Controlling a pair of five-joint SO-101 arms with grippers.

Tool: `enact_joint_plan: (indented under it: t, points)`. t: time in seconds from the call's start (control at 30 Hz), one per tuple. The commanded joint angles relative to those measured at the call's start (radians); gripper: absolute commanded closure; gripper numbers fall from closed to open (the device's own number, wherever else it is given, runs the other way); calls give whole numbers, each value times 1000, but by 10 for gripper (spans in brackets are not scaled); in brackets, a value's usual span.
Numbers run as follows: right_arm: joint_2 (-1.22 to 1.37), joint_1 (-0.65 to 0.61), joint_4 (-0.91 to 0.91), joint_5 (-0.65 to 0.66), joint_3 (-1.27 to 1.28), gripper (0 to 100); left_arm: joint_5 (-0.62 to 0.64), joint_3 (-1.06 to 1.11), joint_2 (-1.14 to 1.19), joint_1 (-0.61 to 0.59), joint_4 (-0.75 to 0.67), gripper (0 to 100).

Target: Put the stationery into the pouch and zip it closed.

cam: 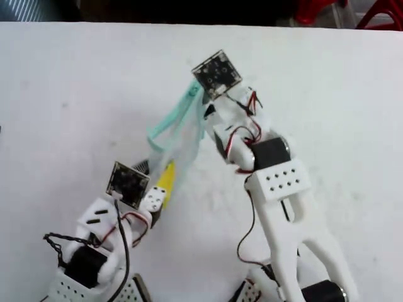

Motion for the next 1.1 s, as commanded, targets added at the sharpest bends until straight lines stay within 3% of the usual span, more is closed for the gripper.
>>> enact_joint_plan:
  t: [0.0, 0.23, 0.53, 0.83, 1.07]
  points:
    - [-58, -18, -81, -11, 32, 768, -12, -44, -8, 10, -37, 973]
    - [-56, -21, -242, -20, 104, 769, -12, -25, -8, 13, -43, 973]
    - [65, -24, -266, -21, 23, 769, -12, -25, -8, 15, -43, 973]
    - [145, -33, -266, -120, -89, 769, -12, -25, -8, 15, -43, 977]
    - [139, -25, -414, -120, -54, 769, -12, -25, -8, 15, -38, 978]
